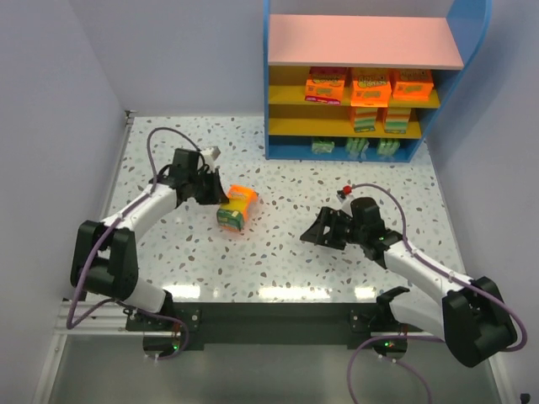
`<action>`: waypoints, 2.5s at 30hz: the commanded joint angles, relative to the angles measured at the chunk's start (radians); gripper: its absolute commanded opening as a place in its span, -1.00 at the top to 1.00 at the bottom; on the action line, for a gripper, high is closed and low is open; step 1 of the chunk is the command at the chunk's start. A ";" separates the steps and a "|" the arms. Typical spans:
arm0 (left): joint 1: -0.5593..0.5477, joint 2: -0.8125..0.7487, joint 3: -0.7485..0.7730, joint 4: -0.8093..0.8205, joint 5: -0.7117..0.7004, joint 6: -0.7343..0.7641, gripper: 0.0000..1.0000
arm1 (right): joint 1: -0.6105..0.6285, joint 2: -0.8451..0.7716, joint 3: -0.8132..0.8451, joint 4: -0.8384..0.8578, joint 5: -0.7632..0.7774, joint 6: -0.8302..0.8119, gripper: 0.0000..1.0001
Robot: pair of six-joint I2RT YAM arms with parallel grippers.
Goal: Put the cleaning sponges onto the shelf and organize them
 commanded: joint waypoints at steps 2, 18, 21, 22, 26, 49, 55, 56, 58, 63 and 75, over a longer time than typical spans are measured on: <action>-0.086 -0.104 -0.004 -0.263 0.044 0.204 1.00 | -0.003 -0.039 0.092 -0.112 0.005 -0.105 -0.49; -0.548 0.124 0.184 -0.255 -0.012 0.342 0.85 | -0.001 -0.038 0.192 -0.297 -0.105 -0.298 -0.48; -0.580 0.149 0.232 -0.255 -0.005 0.365 0.79 | -0.001 -0.021 0.191 -0.288 -0.122 -0.301 -0.47; -0.588 0.154 0.243 -0.255 -0.002 0.398 0.78 | 0.000 -0.016 0.195 -0.288 -0.124 -0.307 -0.46; -0.608 0.164 0.281 -0.255 0.004 0.431 0.64 | 0.008 0.019 0.205 -0.288 -0.121 -0.313 -0.43; -0.603 -0.272 0.111 -0.167 -0.701 -0.021 -0.46 | 0.060 0.273 0.372 -0.303 0.010 -0.438 -0.25; -0.562 -0.351 -0.045 -0.141 -0.680 -0.117 -0.36 | 0.106 0.384 0.417 -0.320 0.016 -0.465 -0.13; -0.557 -0.357 -0.058 -0.136 -0.674 -0.126 -0.35 | 0.109 0.401 0.423 -0.319 0.017 -0.467 -0.11; -0.548 -0.381 -0.084 -0.133 -0.671 -0.138 -0.32 | 0.114 0.430 0.425 -0.319 0.022 -0.464 -0.03; -0.525 -0.438 -0.121 -0.109 -0.654 -0.160 -0.29 | 0.114 0.468 0.412 -0.323 0.060 -0.438 0.70; -0.440 -0.507 -0.138 -0.126 -0.657 -0.169 -0.23 | 0.108 0.320 0.362 -0.325 0.059 -0.305 1.00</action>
